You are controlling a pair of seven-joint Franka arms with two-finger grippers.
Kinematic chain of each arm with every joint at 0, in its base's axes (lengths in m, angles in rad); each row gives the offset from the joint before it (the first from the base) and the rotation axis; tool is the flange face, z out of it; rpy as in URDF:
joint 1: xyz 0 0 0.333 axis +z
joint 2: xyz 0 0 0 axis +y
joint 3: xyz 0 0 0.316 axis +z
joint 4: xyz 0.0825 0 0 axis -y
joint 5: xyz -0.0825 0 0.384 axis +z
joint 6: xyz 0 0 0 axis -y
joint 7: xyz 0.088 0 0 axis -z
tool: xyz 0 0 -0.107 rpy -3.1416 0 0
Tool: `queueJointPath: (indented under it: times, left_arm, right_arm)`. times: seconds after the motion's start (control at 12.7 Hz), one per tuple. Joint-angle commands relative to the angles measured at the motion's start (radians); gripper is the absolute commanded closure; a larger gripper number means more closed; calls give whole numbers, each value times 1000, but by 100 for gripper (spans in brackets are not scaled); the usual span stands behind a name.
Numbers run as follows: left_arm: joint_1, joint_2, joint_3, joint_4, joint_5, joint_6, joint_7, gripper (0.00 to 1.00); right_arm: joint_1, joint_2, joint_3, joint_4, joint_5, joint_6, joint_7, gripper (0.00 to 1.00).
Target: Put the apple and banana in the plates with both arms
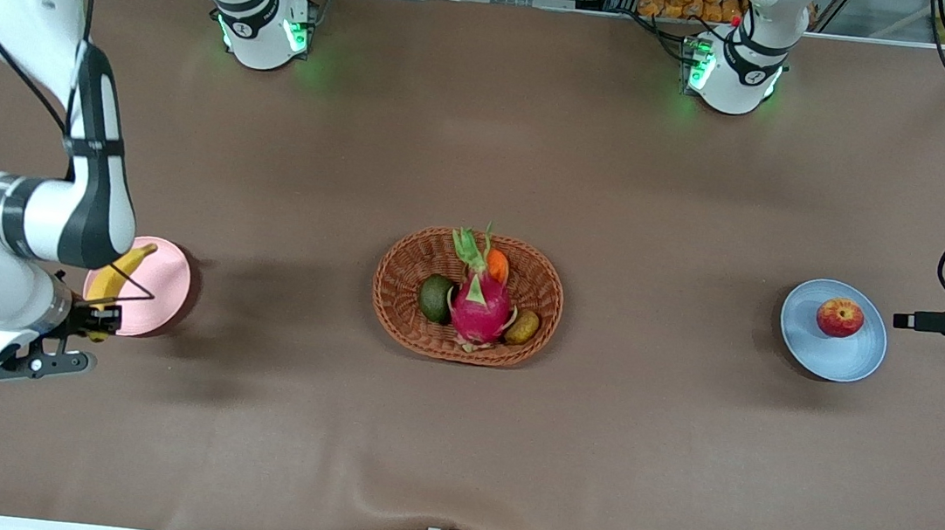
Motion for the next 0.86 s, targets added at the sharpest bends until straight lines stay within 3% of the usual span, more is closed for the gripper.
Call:
queueJointPath:
  times: [0.0, 0.08, 0.16, 0.39, 0.55, 0.79]
  left_arm:
    - [-66, -41, 6, 4, 47, 0, -61, 0]
    - [-80, -53, 5, 7, 51, 0, -98, 0]
    - [-99, -73, 5, 6, 74, 0, -124, 0]
    - [-154, -146, 5, 6, 113, 0, -178, 0]
    - [-169, -174, 5, 7, 114, -2, -184, 0]
    - [-224, -218, 17, 21, 116, 0, -171, 0]
  right_arm:
    - [-13, 22, 19, -15, -1, 28, -18, 79]
    - [-13, 22, 20, -37, 2, 44, -18, 25]
    - [-13, 21, 20, -48, 3, 54, -17, 0]
    - [0, -28, 25, -45, 3, -47, -18, 0]
    - [-2, -121, 42, -49, 11, -167, -25, 0]
    - [-22, -287, 43, -77, 95, -339, -41, 0]
